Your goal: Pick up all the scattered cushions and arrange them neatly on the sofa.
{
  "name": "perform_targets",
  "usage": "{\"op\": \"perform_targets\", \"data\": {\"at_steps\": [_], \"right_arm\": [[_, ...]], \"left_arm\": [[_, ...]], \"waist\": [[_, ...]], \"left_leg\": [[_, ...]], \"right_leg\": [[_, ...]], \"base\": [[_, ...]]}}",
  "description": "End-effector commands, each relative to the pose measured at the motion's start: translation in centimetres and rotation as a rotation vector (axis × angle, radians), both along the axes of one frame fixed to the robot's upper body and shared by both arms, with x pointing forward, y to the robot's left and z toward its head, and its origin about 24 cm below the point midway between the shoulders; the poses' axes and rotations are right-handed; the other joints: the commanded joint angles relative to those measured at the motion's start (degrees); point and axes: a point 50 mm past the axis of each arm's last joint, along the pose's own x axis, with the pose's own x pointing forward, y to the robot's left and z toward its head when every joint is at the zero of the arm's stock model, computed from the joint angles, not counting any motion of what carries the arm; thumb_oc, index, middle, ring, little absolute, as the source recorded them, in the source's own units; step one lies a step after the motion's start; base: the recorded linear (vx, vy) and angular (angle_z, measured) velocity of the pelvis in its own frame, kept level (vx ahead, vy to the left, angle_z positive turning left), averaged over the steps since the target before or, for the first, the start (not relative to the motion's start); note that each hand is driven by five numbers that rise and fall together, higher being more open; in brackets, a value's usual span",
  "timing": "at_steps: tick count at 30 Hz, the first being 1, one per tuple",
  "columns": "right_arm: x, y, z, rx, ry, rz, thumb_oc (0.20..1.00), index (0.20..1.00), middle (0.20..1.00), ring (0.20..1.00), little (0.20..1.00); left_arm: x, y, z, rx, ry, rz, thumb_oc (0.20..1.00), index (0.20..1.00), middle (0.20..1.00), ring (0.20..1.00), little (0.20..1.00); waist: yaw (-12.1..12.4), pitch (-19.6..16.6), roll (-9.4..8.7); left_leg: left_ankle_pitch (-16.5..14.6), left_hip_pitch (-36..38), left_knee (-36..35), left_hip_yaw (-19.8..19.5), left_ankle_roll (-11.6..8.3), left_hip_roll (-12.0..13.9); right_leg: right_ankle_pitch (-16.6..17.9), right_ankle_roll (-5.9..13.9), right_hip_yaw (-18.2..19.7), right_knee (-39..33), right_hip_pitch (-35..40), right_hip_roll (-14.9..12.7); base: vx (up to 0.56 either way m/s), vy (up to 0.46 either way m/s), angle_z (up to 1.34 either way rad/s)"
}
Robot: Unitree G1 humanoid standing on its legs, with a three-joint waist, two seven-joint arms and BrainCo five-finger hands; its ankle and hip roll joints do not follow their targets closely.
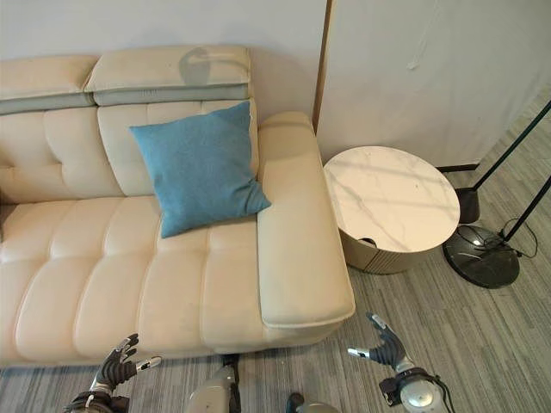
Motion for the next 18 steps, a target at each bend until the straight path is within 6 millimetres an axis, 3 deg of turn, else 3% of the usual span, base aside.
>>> {"op": "perform_targets", "data": {"at_steps": [1, 2, 3, 4, 11, 18], "right_arm": [[2.2, 0.6, 1.9, 0.018, -0.126, 0.024, 1.0, 1.0, 1.0, 1.0, 1.0], [2.2, 0.6, 1.9, 0.018, -0.126, 0.024, 1.0, 1.0, 1.0, 1.0, 1.0], [2.1, 0.5, 1.9, 0.016, -0.124, 0.032, 1.0, 1.0, 1.0, 1.0, 1.0], [2.1, 0.5, 2.0, 0.019, -0.128, 0.033, 1.0, 1.0, 1.0, 1.0, 1.0], [1.1, 0.1, 1.3, 0.005, -0.076, 0.037, 1.0, 1.0, 1.0, 1.0, 1.0], [0.5, -0.2, 0.3, 0.01, -0.016, 0.017, 1.0, 1.0, 1.0, 1.0, 1.0]], "left_arm": [[3.3, 1.1, 2.7, 0.082, -0.14, -0.054, 1.0, 1.0, 1.0, 1.0, 1.0], [3.3, 1.1, 2.7, 0.082, -0.141, -0.054, 1.0, 1.0, 1.0, 1.0, 1.0], [3.4, 1.0, 2.7, 0.08, -0.144, -0.06, 1.0, 1.0, 1.0, 1.0, 1.0], [3.4, 1.0, 2.7, 0.079, -0.145, -0.057, 1.0, 1.0, 1.0, 1.0, 1.0], [3.2, 1.2, 2.6, 0.095, -0.124, -0.079, 1.0, 1.0, 1.0, 1.0, 1.0], [2.9, 1.8, 2.8, 0.128, -0.099, -0.113, 1.0, 1.0, 1.0, 1.0, 1.0]], "waist": [[-1.3, 1.2, -3.15], [-1.4, 1.1, -3.11], [-2.0, 0.2, -3.65], [-2.3, 0.0, -3.49], [-3.4, -3.0, -2.7], [-2.9, -4.0, -3.23]], "left_leg": [[-6.2, 2.6, 2.6, 0.5, 2.66, -2.7], [-6.0, 2.4, 2.6, 0.5, 2.66, -2.7], [-10.3, 6.4, 4.7, -0.2, 3.01, -2.8], [-11.1, 8.6, 4.4, -0.4, 2.97, -2.4], [-8.8, 14.5, -6.3, -0.6, 2.63, -2.1], [-8.2, 16.7, -9.3, -1.1, 2.97, -3.0]], "right_leg": [[3.3, 9.59, 2.3, -12.0, 6.8, -1.4], [3.4, 9.58, 2.3, -12.1, 6.6, -1.4], [4.2, 9.61, 2.2, -12.9, 6.0, -2.4], [4.4, 9.69, 1.9, -13.2, 6.0, -2.6], [5.0, 10.13, -0.4, -15.0, 7.2, -2.1], [5.9, 10.72, -0.5, -16.0, 8.7, -2.4]], "base": [[-0.06, 0.002, 0.49], [-0.14, 0.017, 0.22], [-0.11, 0.039, 0.21], [-0.11, 0.067, 0.14], [0.0, 0.07, 0.27], [0.01, 0.06, 0.11]]}}
